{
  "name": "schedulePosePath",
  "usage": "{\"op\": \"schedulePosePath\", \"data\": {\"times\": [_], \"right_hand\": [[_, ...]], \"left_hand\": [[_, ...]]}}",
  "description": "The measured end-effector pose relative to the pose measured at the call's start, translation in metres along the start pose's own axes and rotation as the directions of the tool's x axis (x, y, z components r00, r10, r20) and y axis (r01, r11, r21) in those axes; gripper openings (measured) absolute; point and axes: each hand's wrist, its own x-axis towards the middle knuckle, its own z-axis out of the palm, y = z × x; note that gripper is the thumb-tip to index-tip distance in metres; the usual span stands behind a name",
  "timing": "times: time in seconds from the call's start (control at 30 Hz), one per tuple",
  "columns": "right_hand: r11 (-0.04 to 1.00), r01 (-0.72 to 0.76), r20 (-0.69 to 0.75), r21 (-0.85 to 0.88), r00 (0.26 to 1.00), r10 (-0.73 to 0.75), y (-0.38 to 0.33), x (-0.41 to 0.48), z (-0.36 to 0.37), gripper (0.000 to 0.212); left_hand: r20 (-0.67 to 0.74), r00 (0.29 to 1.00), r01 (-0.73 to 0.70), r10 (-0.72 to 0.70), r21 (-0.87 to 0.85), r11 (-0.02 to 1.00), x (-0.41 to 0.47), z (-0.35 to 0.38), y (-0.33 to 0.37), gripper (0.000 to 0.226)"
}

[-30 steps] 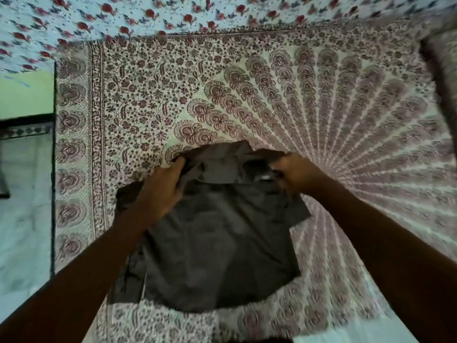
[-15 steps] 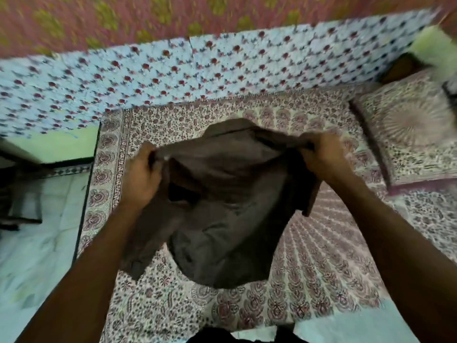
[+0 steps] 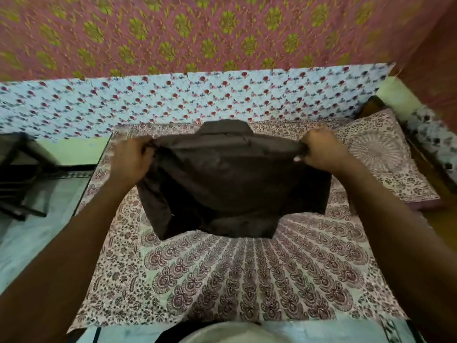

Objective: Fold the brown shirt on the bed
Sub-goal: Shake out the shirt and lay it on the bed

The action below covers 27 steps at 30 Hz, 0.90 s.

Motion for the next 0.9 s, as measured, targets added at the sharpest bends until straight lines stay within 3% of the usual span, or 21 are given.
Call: {"op": "schedulePosePath", "data": {"times": [0.07, 0.13, 0.23, 0.33, 0.4, 0.47, 0.6, 0.73, 0.9], "right_hand": [[0.998, -0.003, 0.059, -0.065, 0.998, 0.007, 0.010, -0.026, 0.004, 0.011], [0.998, -0.048, 0.141, -0.039, 0.989, 0.054, 0.017, -0.062, 0.005, 0.011], [0.996, -0.087, 0.229, -0.005, 0.970, 0.086, 0.025, -0.106, 0.002, 0.018], [0.995, -0.100, 0.226, 0.008, 0.969, 0.096, 0.019, -0.135, -0.013, 0.026], [0.994, -0.106, 0.170, 0.018, 0.980, 0.101, 0.017, -0.142, -0.027, 0.030], [0.995, -0.096, 0.034, -0.021, 0.995, 0.096, 0.016, -0.140, -0.040, 0.030], [0.988, -0.119, -0.171, -0.096, 0.980, 0.102, 0.011, -0.117, -0.061, 0.019], [0.974, -0.183, -0.229, -0.131, 0.962, 0.150, 0.015, -0.085, -0.065, 0.014], [0.958, -0.259, -0.292, -0.123, 0.932, 0.215, 0.028, -0.049, -0.048, 0.029]], "left_hand": [[0.222, 0.970, -0.075, 0.102, -0.129, 0.989, -0.014, -0.012, 0.005, 0.015], [0.414, 0.903, -0.015, 0.116, -0.239, 0.971, -0.033, -0.028, 0.008, 0.020], [0.571, 0.813, 0.081, 0.115, -0.306, 0.948, -0.064, -0.049, 0.006, 0.015], [0.649, 0.739, 0.078, 0.181, -0.349, 0.934, -0.079, -0.078, 0.000, 0.039], [0.605, 0.772, 0.136, 0.193, -0.454, 0.880, -0.079, -0.094, 0.001, 0.039], [0.507, 0.840, 0.142, 0.192, -0.547, 0.825, -0.074, -0.106, 0.007, 0.015], [0.268, 0.941, -0.053, 0.207, -0.487, 0.872, -0.044, -0.109, 0.021, 0.003], [0.122, 0.954, -0.219, 0.274, -0.341, 0.914, -0.018, -0.087, 0.027, 0.013], [0.104, 0.938, -0.306, 0.329, -0.190, 0.933, 0.009, -0.051, 0.020, 0.030]]}}
